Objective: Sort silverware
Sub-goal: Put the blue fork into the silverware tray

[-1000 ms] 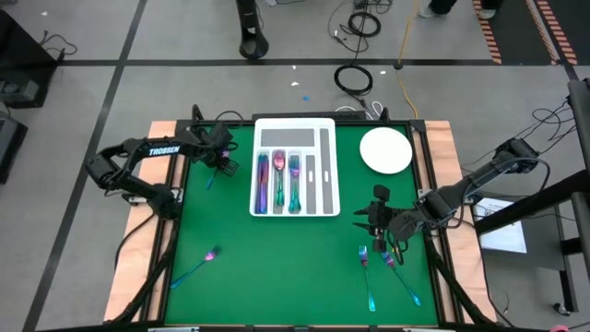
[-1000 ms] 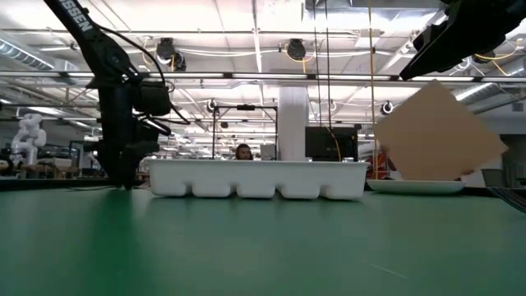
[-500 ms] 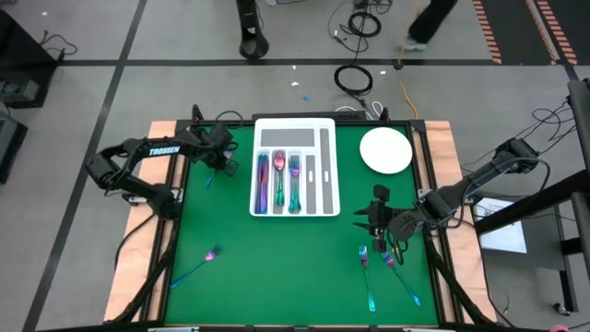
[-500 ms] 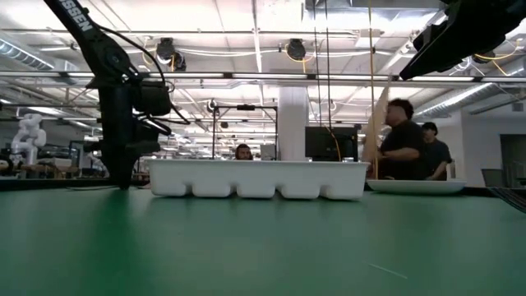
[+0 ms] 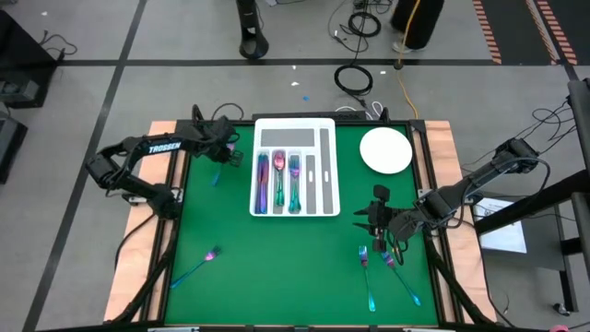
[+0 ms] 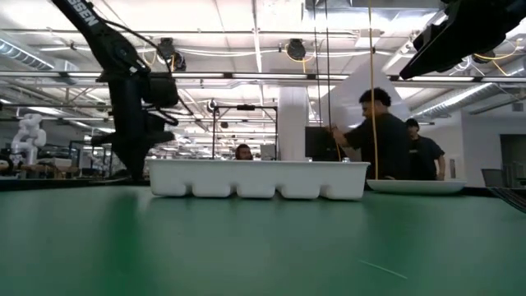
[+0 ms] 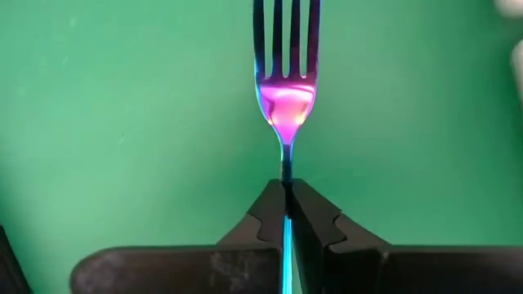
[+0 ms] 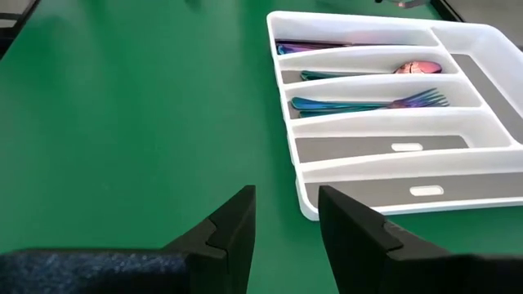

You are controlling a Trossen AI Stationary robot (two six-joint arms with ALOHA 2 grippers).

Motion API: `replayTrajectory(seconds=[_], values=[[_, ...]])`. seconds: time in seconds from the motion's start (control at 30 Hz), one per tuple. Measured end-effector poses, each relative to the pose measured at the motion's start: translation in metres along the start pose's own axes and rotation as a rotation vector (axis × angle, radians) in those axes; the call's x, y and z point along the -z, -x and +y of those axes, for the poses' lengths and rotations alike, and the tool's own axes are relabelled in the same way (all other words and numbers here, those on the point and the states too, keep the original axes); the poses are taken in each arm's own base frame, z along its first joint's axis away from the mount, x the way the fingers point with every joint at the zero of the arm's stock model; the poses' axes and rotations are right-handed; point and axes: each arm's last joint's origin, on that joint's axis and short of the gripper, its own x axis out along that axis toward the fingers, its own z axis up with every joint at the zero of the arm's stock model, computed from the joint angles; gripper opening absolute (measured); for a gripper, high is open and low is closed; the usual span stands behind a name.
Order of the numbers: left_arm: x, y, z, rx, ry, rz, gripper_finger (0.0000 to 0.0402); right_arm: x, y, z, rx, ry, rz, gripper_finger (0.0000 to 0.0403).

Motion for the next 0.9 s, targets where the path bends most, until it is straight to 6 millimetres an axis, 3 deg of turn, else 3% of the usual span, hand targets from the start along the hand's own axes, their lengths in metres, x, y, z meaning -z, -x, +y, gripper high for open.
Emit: replayTrajectory(seconds=[0.3, 0.53, 0.7, 0.9], values=[[-0.021, 0.037, -0.028, 0.089, 0.087, -0.024, 0.0003, 0.000, 0.000, 0.000, -0.010, -0.012, 0.006, 0.0125], [-0.018, 0.056, -0.065, 0.354, 0.251, 0.080, 0.0003, 0.001, 0.000, 0.001, -0.027, -0.041, 0.013, 0.0125], [-0.018, 0.070, -0.092, 0.445, 0.203, -0.018, 0.0002, 0.001, 0.000, 0.001, -0.027, -0.041, 0.013, 0.0125], [-0.012, 0.080, -0.123, 0.519, 0.291, -0.163, 0.0002, 0.000, 0.000, 0.001, -0.028, -0.041, 0.012, 0.0125]])
